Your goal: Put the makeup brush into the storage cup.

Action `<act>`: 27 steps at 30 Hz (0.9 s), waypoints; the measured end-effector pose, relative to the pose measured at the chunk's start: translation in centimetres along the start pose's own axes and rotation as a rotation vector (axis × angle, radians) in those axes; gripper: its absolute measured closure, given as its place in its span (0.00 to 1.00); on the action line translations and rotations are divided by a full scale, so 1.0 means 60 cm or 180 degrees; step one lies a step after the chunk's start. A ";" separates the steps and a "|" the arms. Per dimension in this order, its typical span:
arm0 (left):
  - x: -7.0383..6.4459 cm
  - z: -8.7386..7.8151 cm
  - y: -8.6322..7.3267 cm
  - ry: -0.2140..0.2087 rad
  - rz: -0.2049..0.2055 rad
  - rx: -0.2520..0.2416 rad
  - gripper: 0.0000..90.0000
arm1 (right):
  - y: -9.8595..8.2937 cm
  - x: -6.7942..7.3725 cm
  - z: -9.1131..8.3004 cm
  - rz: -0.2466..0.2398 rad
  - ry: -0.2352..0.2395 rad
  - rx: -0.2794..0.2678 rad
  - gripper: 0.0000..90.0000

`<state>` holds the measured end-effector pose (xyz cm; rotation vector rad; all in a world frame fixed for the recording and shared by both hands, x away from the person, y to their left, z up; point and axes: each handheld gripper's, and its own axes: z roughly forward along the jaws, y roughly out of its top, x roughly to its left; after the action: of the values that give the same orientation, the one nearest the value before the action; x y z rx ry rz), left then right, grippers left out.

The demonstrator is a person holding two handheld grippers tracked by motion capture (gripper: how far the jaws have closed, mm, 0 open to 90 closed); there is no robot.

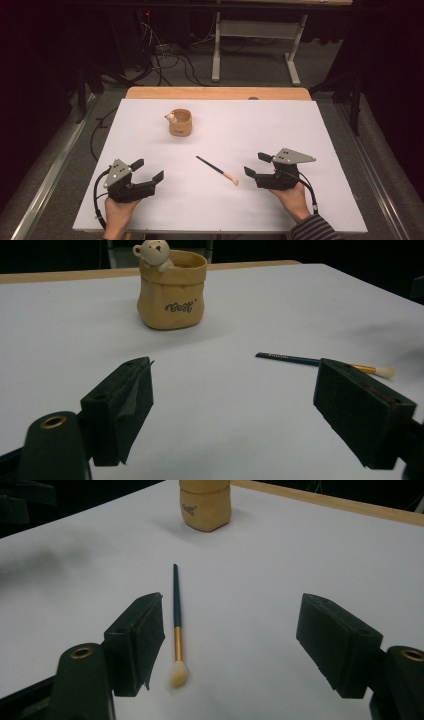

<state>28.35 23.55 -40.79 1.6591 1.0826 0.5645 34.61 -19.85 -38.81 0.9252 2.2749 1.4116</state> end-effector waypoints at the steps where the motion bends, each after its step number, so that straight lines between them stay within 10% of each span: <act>1: 0.000 0.000 0.000 0.0000 -0.0002 -0.0003 0.18 | 0.002 0.001 0.003 -0.0022 0.0015 0.0005 0.32; 27: 0.000 0.001 0.000 -0.0026 -0.0005 0.0001 0.18 | 0.054 0.040 0.073 -0.0193 0.0148 0.0005 0.32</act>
<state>28.40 23.52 -40.81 1.6592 1.0781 0.5562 36.45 -14.31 -37.83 0.8250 2.3176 1.4199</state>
